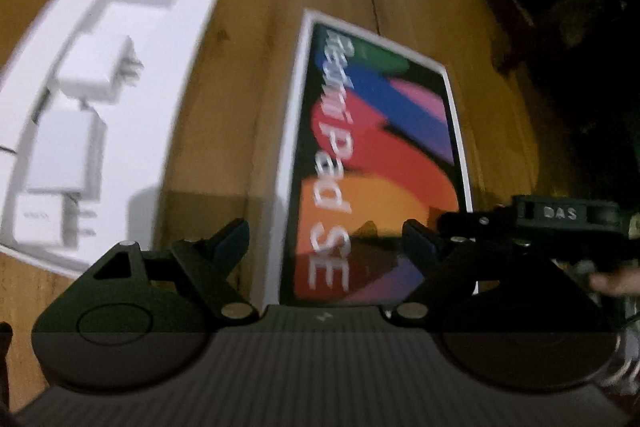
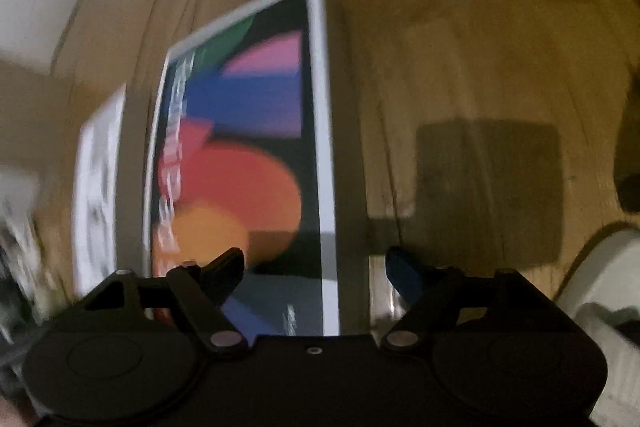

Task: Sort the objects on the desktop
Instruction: 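Close the right gripper on the edge of the Redmi Pad SE box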

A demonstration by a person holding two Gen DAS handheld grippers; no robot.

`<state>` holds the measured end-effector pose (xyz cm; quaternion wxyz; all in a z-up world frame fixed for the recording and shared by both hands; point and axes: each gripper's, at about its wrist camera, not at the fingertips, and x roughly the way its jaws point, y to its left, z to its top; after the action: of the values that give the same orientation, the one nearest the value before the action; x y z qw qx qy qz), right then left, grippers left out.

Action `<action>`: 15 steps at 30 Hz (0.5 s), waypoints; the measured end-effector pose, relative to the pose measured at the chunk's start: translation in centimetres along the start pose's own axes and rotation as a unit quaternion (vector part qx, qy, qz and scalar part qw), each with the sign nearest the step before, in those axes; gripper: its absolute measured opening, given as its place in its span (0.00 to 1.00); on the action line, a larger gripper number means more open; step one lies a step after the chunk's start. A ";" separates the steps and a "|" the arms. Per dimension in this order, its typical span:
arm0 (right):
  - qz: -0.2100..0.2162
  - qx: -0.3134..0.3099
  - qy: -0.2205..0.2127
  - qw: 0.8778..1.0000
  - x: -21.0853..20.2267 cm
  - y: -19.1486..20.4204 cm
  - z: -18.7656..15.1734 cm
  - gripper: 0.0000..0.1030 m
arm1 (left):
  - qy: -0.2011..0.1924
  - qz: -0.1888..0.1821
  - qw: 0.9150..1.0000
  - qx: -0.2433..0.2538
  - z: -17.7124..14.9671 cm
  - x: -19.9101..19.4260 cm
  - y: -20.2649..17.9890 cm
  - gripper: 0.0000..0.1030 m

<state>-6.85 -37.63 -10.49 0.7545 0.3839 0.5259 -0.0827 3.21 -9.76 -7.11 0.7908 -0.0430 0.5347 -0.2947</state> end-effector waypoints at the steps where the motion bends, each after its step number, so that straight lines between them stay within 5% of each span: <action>1: 0.012 0.010 -0.006 1.000 0.1 -0.2 0.1 0.80 | -0.005 0.002 1.000 0.001 0.2 0.1 0.1 0.84; 10: 0.013 -0.034 -0.066 0.997 1.3 0.7 -1.3 0.83 | 0.010 0.021 1.000 -0.008 0.2 3.9 0.9 0.85; 15: 0.015 -0.038 -0.092 0.995 1.3 0.8 -1.8 0.84 | 0.005 0.024 1.000 -0.007 -0.6 4.4 0.5 0.95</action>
<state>-7.13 -35.54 -11.47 0.8145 0.3537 0.4516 -0.0866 3.99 -11.44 -11.20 0.7947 -0.0344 0.5416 -0.2718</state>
